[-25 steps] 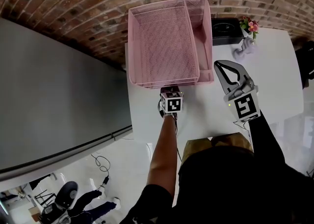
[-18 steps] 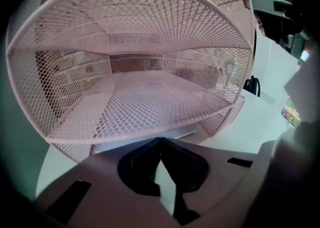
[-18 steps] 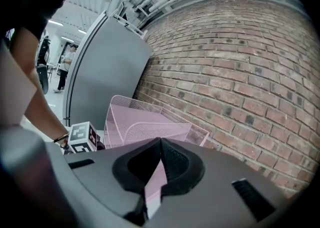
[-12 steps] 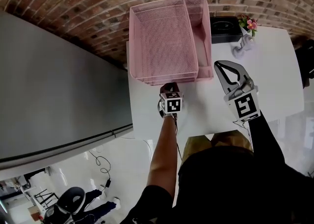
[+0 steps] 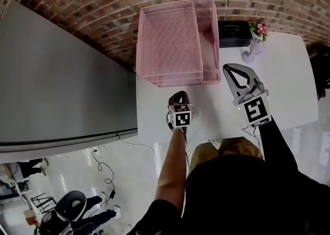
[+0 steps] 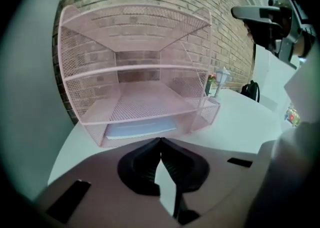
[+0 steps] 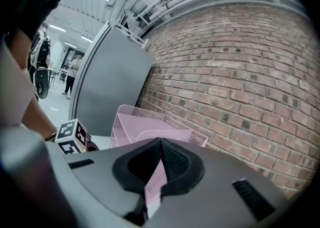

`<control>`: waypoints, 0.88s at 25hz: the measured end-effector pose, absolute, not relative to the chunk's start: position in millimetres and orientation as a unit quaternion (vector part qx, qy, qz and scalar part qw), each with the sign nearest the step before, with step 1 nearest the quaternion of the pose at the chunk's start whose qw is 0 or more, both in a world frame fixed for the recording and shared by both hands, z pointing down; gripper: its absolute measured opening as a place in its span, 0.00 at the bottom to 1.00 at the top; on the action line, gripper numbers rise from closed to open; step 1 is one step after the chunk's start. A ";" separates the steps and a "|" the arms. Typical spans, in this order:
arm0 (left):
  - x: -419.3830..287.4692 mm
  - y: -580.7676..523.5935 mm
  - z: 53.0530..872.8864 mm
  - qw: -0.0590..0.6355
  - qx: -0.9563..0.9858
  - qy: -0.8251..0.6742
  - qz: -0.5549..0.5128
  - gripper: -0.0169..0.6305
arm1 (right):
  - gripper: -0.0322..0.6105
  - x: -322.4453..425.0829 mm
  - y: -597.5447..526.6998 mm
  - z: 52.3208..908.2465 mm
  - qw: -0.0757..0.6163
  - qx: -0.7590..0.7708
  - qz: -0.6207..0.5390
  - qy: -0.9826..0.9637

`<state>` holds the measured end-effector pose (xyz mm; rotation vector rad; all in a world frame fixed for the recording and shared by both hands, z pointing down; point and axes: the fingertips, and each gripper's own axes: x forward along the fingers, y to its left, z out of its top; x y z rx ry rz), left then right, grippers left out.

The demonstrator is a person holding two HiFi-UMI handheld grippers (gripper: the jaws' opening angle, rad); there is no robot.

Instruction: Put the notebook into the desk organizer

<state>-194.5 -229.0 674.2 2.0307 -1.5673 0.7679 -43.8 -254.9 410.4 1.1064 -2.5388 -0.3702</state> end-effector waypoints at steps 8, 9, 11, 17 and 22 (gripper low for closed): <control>-168.4 -218.2 600.3 0.186 0.734 -0.606 0.245 0.05 | 0.08 -24.5 -236.5 397.4 0.142 0.363 -0.125 -0.912; -165.3 -216.1 590.4 0.181 0.732 -0.611 0.242 0.05 | 0.08 -20.3 -233.9 396.0 0.138 0.362 -0.123 -0.914; -158.2 -213.0 567.3 0.163 0.731 -0.620 0.234 0.05 | 0.08 -10.3 -229.8 390.3 0.124 0.363 -0.118 -0.916; -138.8 -205.7 507.0 0.097 0.730 -0.638 0.225 0.05 | 0.08 16.8 -221.2 377.3 0.075 0.368 -0.107 -0.920; -127.0 -193.3 467.2 0.066 0.726 -0.650 0.214 0.05 | 0.08 30.5 -216.2 361.6 0.050 0.364 -0.102 -0.924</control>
